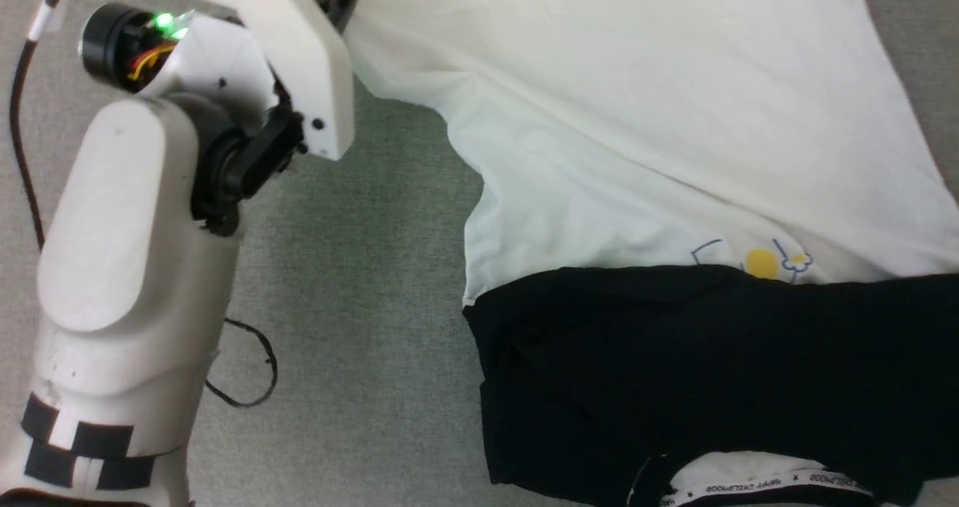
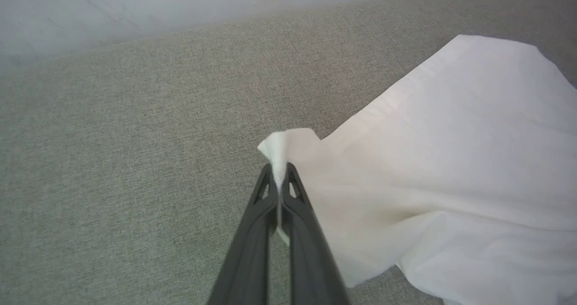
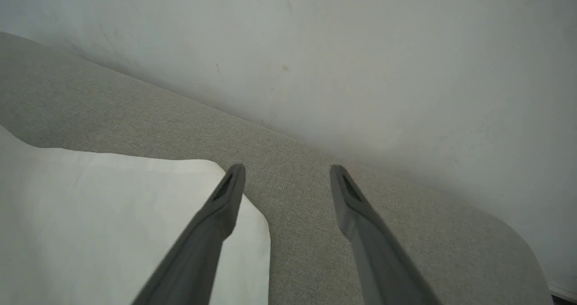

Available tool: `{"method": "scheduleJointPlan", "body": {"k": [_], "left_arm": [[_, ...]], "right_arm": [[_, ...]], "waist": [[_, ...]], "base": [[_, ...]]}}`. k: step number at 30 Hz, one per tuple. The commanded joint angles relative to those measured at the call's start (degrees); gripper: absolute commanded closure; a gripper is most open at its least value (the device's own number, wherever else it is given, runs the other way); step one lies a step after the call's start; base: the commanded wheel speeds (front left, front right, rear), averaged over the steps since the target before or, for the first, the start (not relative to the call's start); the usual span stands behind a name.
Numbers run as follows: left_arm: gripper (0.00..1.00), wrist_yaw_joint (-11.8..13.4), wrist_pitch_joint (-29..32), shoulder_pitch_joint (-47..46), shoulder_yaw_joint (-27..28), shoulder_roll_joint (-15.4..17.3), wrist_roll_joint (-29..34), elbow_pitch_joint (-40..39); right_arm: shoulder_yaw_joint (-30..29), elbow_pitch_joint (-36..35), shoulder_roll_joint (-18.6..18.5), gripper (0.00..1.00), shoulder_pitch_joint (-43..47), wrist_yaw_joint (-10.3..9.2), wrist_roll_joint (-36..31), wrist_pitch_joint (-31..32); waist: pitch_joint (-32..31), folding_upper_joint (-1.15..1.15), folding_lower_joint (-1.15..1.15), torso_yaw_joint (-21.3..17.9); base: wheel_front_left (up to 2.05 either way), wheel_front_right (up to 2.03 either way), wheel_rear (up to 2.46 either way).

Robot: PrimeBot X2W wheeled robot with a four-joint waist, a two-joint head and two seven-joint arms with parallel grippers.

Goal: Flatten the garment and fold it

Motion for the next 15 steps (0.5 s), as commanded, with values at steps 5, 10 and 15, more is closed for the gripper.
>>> {"method": "scheduleJointPlan", "body": {"k": [5,10,15], "left_arm": [[1.00,-0.26,-1.01,-2.27,-1.21,-1.65,-0.32,0.40],[1.00,-0.59,-1.78,-4.02,-2.05,-2.82,-0.40,0.89],[1.00,-0.91,-2.05,-5.34,-2.70,-3.45,-0.56,1.27]], "right_arm": [[5.89,8.82,-0.25,0.00,-8.11,-0.06,3.13,7.52],[10.94,14.90,-1.21,0.00,-13.20,-0.06,2.77,8.82],[14.49,19.64,-1.48,0.00,-16.41,-0.06,2.73,10.10]], "waist": [[3.21,0.00,-0.01,2.39],[5.13,0.00,-0.01,3.69],[6.84,0.00,-0.01,4.62]], "base": [[0.00,0.00,0.00],[0.00,0.00,0.00],[0.00,0.00,0.00]]}}
